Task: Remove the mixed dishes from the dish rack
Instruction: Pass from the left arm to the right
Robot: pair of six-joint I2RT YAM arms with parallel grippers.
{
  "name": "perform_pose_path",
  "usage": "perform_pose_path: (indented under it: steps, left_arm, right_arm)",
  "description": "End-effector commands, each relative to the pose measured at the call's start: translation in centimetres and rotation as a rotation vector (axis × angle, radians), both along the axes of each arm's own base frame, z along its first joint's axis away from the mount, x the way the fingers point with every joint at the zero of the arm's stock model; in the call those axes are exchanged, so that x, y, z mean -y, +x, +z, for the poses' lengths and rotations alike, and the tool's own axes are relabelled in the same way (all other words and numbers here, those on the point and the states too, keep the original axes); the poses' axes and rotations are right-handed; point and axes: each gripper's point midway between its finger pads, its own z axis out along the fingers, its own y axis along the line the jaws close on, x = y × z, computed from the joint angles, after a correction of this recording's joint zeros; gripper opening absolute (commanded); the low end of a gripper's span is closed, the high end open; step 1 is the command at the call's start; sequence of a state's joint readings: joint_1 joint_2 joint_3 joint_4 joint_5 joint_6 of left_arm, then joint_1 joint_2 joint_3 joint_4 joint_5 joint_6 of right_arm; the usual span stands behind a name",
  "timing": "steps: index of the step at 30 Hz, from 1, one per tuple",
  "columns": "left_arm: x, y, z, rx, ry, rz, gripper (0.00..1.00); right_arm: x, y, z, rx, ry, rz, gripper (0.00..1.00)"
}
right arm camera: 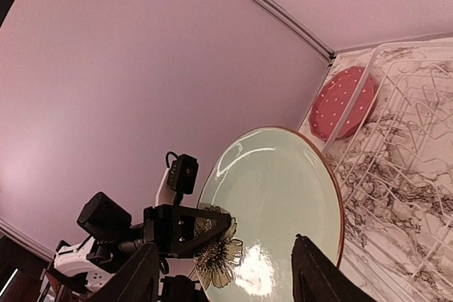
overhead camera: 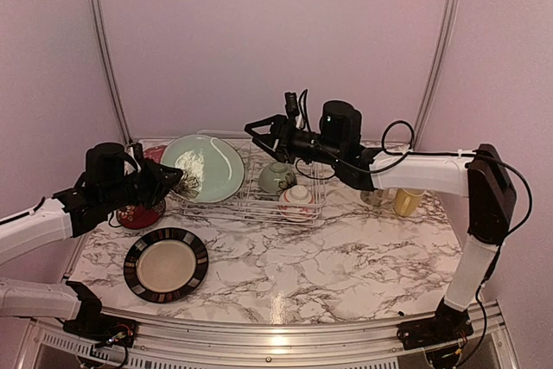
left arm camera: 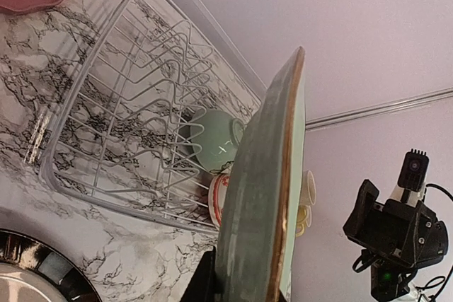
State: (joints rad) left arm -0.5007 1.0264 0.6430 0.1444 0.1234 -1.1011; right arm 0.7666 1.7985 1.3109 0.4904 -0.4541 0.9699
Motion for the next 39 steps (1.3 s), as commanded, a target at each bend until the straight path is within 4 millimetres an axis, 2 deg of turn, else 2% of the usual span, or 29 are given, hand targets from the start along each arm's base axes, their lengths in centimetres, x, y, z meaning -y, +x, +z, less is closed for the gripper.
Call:
perform_pose_path:
  steps: [1,5,8,15,19,23,25,29,32,36,37,39]
  left_arm:
    - [0.4,-0.1,6.2,0.167,-0.131,-0.023,0.0]
    - [0.5,-0.6,6.7,0.178,-0.161,-0.035,0.0]
    - [0.4,-0.8,7.1,0.19,-0.174,-0.037,0.0]
    - [1.0,-0.9,8.4,0.224,-0.213,-0.067,0.0]
    - [1.1,-1.1,8.6,0.231,-0.224,-0.079,0.0]
    - [1.0,-1.1,8.3,0.228,-0.208,-0.074,0.0]
    - [1.0,-1.0,8.0,0.222,-0.199,-0.073,0.0]
    - [0.9,-0.8,7.2,0.207,-0.169,-0.062,0.0]
    - [0.8,-0.7,6.7,0.195,-0.14,-0.058,0.0]
    - [0.6,-0.8,6.6,0.188,-0.065,-0.061,0.0]
    - [0.4,-0.8,6.6,0.19,-0.05,-0.058,0.0]
    - [0.0,-1.0,6.4,0.186,-0.024,-0.043,0.0]
  right_arm:
    - [-0.8,-0.5,1.1,0.011,0.023,-0.007,0.62]
    - [-0.4,-0.1,-0.3,-0.012,-0.002,-0.044,0.73]
    - [-1.1,-0.5,-1.3,-0.032,-0.015,-0.026,0.78]
    - [-3.7,-2.2,-2.2,-0.059,-0.001,0.057,0.78]
    - [-3.8,-2.3,-2.5,-0.069,0.001,0.055,0.74]
    - [-4.1,-3.2,-1.9,-0.094,0.071,0.106,0.6]
    - [-4.6,-3.8,-1.6,-0.12,0.12,0.142,0.48]
    - [-5.4,-4.1,-1.7,-0.207,0.21,0.162,0.45]
    - [-5.5,-3.9,-1.8,-0.246,0.249,0.164,0.39]
    - [-6.5,-3.7,-2.1,-0.244,0.205,0.162,0.37]
    - [-6.5,-3.6,-2.2,-0.247,0.202,0.158,0.35]
    - [-6.6,-3.5,-2.2,-0.255,0.208,0.153,0.23]
